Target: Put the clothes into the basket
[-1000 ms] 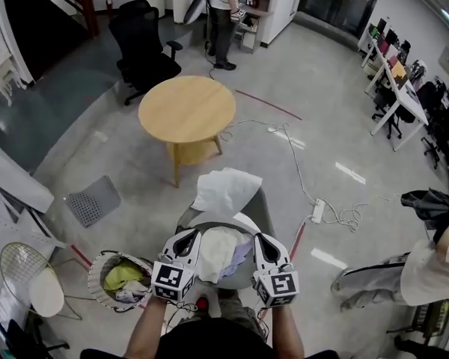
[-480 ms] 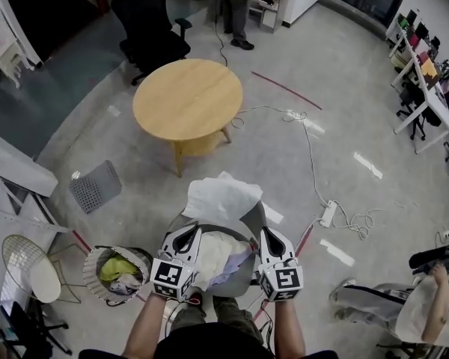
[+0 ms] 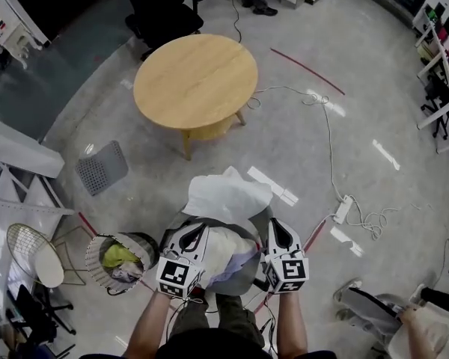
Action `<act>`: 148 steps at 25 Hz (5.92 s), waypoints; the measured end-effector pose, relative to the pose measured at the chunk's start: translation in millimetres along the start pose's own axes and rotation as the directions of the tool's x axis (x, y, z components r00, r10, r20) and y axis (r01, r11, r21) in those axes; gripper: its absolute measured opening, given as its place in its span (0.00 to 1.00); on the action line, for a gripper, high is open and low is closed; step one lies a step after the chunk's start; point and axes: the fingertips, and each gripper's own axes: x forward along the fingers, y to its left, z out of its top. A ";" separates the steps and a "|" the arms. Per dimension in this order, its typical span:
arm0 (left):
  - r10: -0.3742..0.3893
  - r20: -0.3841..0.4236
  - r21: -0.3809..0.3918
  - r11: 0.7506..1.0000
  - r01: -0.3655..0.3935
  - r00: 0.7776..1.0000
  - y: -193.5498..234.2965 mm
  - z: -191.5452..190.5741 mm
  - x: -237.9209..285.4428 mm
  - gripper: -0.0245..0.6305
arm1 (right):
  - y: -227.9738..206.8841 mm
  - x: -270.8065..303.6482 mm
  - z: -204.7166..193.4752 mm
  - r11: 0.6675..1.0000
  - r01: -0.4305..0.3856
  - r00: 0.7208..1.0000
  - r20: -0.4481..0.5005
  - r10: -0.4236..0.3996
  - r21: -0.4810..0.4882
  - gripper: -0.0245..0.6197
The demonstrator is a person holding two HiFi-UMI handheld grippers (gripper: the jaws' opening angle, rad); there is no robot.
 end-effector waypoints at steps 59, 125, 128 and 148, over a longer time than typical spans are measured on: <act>0.152 -0.054 -0.082 0.984 -0.156 0.987 39.8 -30.5 -19.7 0.05 | 5.3 80.3 -32.7 0.996 -0.086 0.994 -0.065 0.083 -0.030 0.09; 0.744 0.110 -0.309 0.656 -0.689 0.659 229.4 -123.5 -529.4 0.05 | 582.2 -38.0 104.5 0.658 -0.649 0.675 0.110 0.729 -0.382 0.09; 0.763 0.098 -0.319 0.632 -0.706 0.639 230.8 -131.3 -545.3 0.05 | 593.8 -35.1 99.4 0.654 -0.661 0.672 0.098 0.734 -0.367 0.09; 0.899 0.007 -0.427 0.399 -0.811 0.439 231.1 -208.8 -678.2 0.05 | 775.8 -90.8 48.4 0.358 -0.843 0.401 -0.026 0.916 -0.401 0.09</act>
